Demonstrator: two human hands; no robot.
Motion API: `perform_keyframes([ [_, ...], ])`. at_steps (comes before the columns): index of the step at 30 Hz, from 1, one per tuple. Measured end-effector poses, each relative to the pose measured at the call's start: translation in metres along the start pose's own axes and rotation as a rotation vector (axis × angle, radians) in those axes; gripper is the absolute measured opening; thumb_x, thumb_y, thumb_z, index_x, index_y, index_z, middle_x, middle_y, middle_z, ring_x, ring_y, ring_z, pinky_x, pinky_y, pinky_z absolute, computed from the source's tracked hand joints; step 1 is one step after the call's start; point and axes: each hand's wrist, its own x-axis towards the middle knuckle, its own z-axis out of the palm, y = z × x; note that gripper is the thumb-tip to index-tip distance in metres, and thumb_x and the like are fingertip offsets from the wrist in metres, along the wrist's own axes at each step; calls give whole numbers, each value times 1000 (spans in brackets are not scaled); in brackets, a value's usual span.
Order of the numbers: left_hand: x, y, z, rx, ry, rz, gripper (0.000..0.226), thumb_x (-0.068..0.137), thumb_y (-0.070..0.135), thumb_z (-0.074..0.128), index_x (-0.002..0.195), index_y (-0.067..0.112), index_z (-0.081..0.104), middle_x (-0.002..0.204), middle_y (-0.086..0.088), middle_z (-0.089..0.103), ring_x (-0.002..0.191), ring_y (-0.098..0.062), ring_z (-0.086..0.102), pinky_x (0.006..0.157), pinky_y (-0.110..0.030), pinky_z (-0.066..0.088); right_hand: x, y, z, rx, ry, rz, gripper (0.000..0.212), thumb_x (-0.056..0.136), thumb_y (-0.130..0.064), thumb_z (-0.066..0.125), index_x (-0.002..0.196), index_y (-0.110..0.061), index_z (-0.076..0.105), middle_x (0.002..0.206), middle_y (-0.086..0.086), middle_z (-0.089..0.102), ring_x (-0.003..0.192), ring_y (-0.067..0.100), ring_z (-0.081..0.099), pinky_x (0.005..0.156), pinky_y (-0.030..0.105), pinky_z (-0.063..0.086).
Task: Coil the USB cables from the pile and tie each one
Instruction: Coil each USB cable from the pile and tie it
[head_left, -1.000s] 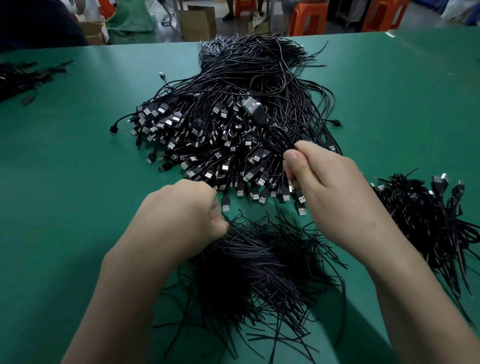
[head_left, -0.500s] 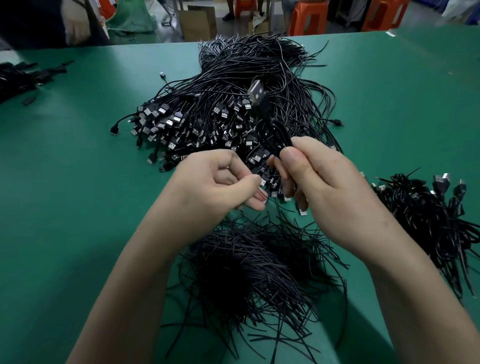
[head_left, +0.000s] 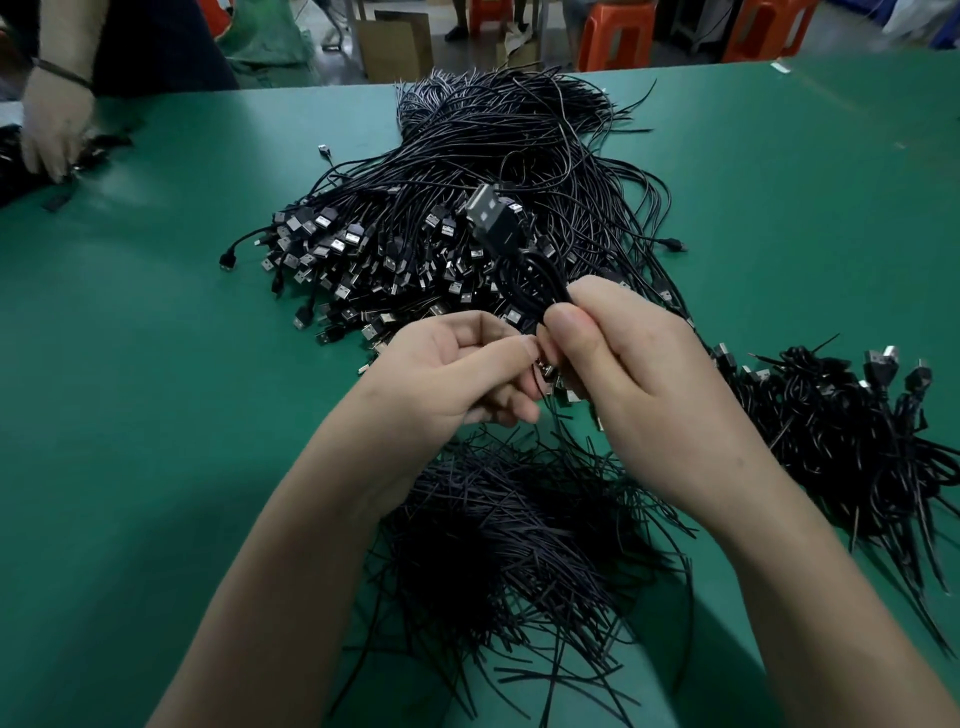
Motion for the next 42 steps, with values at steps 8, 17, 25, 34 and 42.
perform_keyframes([
  [8,4,-7,12,-169,-51,-73,36,83,25,71,112,4,62,81,-2,73,69,-11,71,61,-22,56,2,8,4,-238,137,-35,33,106,-33,35,79,-17,46,79,-11,42,72,5,46,64,13,35],
  [17,6,-13,7,-162,93,-12,12,91,10,71,102,9,75,82,-5,77,74,-10,73,69,-18,58,1,13,5,-335,192,77,33,105,-41,29,82,-21,42,81,-11,39,70,8,44,60,29,27],
  [25,6,-11,8,-295,214,23,23,79,15,74,100,6,75,81,-5,77,71,-8,73,68,-18,58,-3,7,8,-328,96,111,34,103,-48,32,81,-24,42,61,-7,50,56,19,50,53,37,38],
  [34,8,-15,6,-359,56,-5,18,82,19,70,91,11,83,83,-3,76,71,-6,70,68,-18,57,-3,11,11,-163,70,179,39,103,-49,34,74,-24,42,60,-5,52,54,12,46,52,32,34],
  [42,11,-22,9,-361,48,-1,20,75,19,74,93,15,84,89,-1,76,80,-4,68,68,-17,54,-1,12,7,-36,38,228,41,107,-39,40,71,-21,49,61,-8,50,57,3,46,53,16,35],
])
